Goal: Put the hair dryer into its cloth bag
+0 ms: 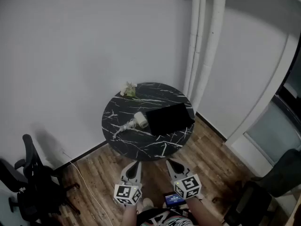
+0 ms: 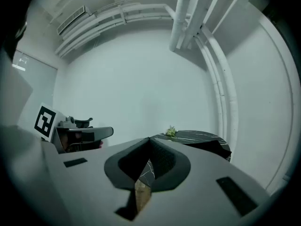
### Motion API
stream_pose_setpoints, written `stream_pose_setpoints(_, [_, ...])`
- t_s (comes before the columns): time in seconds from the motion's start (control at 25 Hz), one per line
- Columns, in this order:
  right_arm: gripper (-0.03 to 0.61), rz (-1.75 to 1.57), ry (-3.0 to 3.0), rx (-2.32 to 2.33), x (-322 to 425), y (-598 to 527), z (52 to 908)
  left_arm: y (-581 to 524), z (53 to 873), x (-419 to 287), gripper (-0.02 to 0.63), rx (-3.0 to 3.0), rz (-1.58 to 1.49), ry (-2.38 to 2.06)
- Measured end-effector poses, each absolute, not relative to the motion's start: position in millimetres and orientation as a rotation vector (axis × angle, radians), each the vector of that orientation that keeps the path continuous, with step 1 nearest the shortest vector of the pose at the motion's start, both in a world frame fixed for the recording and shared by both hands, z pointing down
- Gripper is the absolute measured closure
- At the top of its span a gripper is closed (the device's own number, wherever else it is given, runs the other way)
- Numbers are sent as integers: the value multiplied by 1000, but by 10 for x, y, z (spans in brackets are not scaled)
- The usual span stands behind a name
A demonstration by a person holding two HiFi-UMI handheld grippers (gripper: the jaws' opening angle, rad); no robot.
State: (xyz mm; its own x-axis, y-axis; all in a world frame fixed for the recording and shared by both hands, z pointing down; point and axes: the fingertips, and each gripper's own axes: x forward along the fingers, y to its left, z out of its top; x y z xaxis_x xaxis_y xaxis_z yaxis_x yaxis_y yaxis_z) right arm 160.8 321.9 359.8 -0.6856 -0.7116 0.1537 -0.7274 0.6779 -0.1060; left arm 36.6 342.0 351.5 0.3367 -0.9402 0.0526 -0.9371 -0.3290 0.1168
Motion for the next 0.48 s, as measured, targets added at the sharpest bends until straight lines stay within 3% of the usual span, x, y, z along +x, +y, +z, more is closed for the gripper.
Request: stream_pose_setpoints(0.48, [560, 245, -2775, 1239, 1751, 3206, 3603, 3407, 3629, 344, 601, 2439, 120, -1808])
